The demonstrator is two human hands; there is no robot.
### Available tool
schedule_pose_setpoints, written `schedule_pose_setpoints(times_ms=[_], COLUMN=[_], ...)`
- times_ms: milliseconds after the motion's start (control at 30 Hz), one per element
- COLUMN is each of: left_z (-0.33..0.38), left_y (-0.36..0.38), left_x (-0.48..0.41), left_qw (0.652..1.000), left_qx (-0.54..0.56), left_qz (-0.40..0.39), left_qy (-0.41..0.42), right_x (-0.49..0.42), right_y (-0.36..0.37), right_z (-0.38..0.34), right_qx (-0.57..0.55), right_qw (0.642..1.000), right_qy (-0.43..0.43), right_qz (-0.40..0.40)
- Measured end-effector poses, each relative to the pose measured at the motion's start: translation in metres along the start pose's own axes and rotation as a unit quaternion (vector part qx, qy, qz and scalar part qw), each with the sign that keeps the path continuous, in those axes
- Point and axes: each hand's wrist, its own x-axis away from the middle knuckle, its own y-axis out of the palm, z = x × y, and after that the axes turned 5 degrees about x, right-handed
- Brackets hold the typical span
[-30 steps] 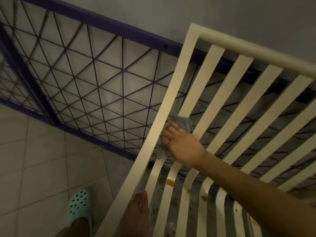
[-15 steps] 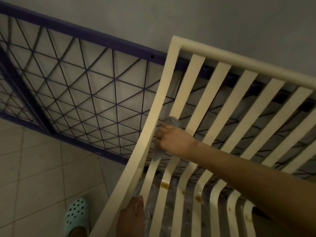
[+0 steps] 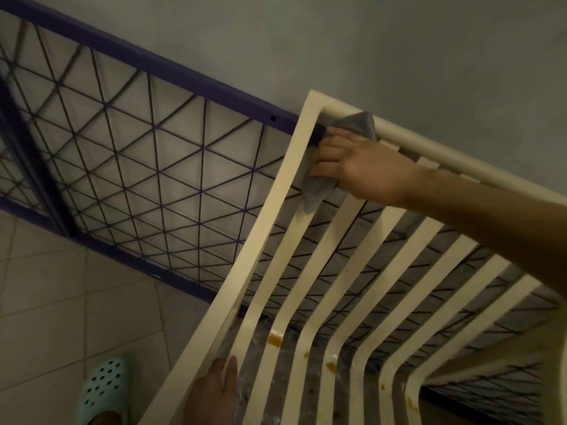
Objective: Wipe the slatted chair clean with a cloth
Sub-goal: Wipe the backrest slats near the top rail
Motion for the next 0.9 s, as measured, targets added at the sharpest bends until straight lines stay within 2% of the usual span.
schedule_pose_setpoints(times_ms=[67,233,367,533,733,833,900], left_z=[0.001,-0.001,-0.004,-0.007,-0.013,-0.012,-0.012], left_y=[0.001,-0.001,0.0,0.001,0.006,0.008,0.01], left_x=[-0.001,-0.002,0.0,-0.003,-0.006,-0.006,-0.007], left_qw=[1.0,1.0,0.999,0.998,0.999,0.999,0.999], left_qx=[-0.01,-0.025,-0.044,-0.057,-0.048,-0.048,-0.047], left_qz=[-0.01,-0.012,-0.021,-0.024,-0.016,0.0,0.004], left_qy=[-0.01,-0.009,-0.011,0.004,-0.003,0.002,-0.003], right_x=[0.006,0.02,0.024,0.023,0.029,0.031,0.03], right_y=[0.01,0.014,0.01,0.022,0.023,0.03,0.023], right_z=[-0.017,-0.023,-0.014,-0.025,-0.033,-0.045,-0.032], right_qx=[0.0,-0.024,-0.042,-0.04,-0.098,-0.116,-0.129], right_qw=[1.0,0.999,0.998,0.999,0.99,0.992,0.991], right_qy=[0.019,0.01,0.052,-0.017,0.093,0.05,0.038], right_qz=[0.007,-0.035,-0.008,-0.015,0.027,-0.012,-0.008])
